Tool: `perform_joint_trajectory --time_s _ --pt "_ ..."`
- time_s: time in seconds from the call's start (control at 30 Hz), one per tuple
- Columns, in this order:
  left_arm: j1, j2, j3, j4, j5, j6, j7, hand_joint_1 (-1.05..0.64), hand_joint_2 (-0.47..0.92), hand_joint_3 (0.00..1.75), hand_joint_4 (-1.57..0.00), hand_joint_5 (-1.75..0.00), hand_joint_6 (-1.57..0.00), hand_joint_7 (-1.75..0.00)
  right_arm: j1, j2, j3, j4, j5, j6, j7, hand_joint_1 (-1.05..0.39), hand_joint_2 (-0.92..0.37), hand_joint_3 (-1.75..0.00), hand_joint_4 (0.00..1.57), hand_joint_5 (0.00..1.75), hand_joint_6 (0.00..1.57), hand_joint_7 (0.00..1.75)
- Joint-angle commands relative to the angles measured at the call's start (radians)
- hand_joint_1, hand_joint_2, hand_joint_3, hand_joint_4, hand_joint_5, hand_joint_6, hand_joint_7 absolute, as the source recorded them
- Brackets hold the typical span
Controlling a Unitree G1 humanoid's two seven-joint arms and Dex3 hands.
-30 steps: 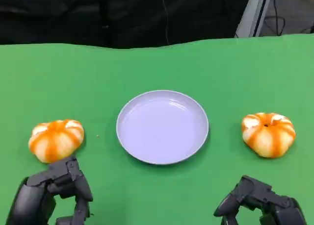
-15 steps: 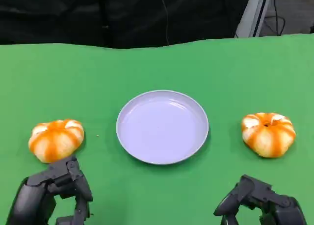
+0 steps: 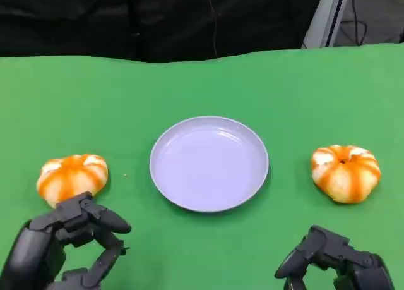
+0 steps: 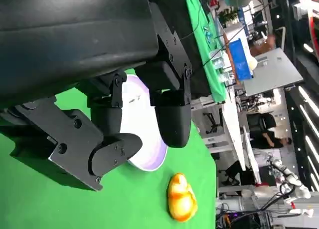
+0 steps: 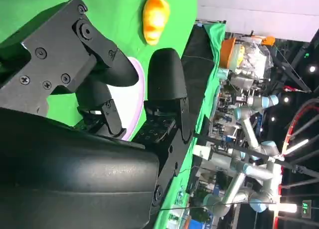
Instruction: Grasp the bread from the table and place it into the plate.
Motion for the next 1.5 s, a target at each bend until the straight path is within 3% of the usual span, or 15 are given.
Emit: perform_joint_trajectory --time_s 0.03,0.17,0.23,0.27,0.3,0.37,0.43,0.57,1.03,1.17,1.5 --pt "-0.005 0.01 0.008 -0.011 -0.011 0.008 -0.007 0.02 0.66 0.87 -0.68 -1.28 -0.74 -1.0 0.005 -0.006 -0.004 -0.007 0.011 0.001 -0.002 -0.01 -0.36 -1.39 0.78 1.63 0.83 1.34" --pt "-0.007 0.02 0.011 -0.021 0.02 0.018 0.004 0.02 0.66 0.87 -0.68 -1.28 -0.74 -1.0 0.005 -0.006 -0.003 -0.008 0.013 0.003 -0.001 -0.01 -0.36 -1.39 0.78 1.63 0.83 1.34" --pt "-0.009 0.031 0.014 -0.035 0.061 0.032 0.019 -0.01 0.72 0.65 -0.64 -1.07 -0.7 -0.76 0.005 -0.005 -0.002 -0.01 0.016 0.006 0.0 -0.02 -0.36 -1.39 0.78 1.64 0.83 1.35" --pt "-0.064 0.131 0.015 -0.095 0.267 0.11 0.017 -0.02 0.74 0.6 -0.64 -1.04 -0.7 -0.72 0.006 -0.004 -0.002 -0.009 0.009 0.006 -0.003 -0.02 -0.36 -1.39 0.78 1.64 0.83 1.35" --pt "-0.104 0.203 0.016 -0.14 0.42 0.169 0.013 -0.36 0.83 0.32 -0.31 -0.69 -0.42 -0.38 0.006 -0.004 -0.002 -0.009 0.004 0.006 -0.005 -0.02 -0.36 -1.39 0.78 1.64 0.83 1.35" --pt "-0.145 0.271 0.014 -0.193 0.584 0.24 0.01 -0.56 0.9 0.11 -0.15 -0.46 -0.28 -0.14 0.007 -0.003 -0.002 -0.008 -0.002 0.006 -0.007 -0.02 -0.36 -1.39 0.79 1.64 0.83 1.35" --pt "-0.178 0.293 -0.008 -0.205 0.688 0.272 0.016 -0.6 0.92 0.07 -0.1 -0.39 -0.25 -0.09 0.009 -0.001 0.001 -0.012 0.007 0.011 -0.003 -0.01 -0.36 -1.39 0.79 1.64 0.83 1.35" --pt "-0.214 0.31 -0.042 -0.218 0.797 0.318 0.029 -0.64 0.92 0.04 -0.06 -0.35 -0.23 -0.05 0.009 -0.001 0.002 -0.012 0.012 0.011 0.0 -0.04 -0.37 -1.36 0.78 1.65 0.82 1.35" --pt "-0.221 0.323 -0.064 -0.228 0.822 0.351 0.044 -0.64 0.92 0.05 -0.06 -0.35 -0.24 -0.03 0.009 0.0 0.001 -0.014 0.006 0.013 -0.004 -0.03 -0.37 -1.36 0.78 1.65 0.82 1.35" --pt "-0.311 0.331 -0.146 -0.147 1.013 0.44 0.058 -0.67 0.92 0.05 -0.04 -0.33 -0.2 -0.01 0.007 0.004 0.006 -0.01 0.004 0.012 -0.004 -0.04 -0.35 -1.38 0.79 1.64 0.83 1.35" --pt "-0.317 0.333 -0.162 -0.147 1.025 0.463 0.064 -0.67 0.92 0.05 -0.03 -0.33 -0.2 -0.01 0.007 0.004 0.006 -0.01 0.004 0.013 -0.004 -0.04 -0.34 -1.4 0.79 1.64 0.83 1.34"
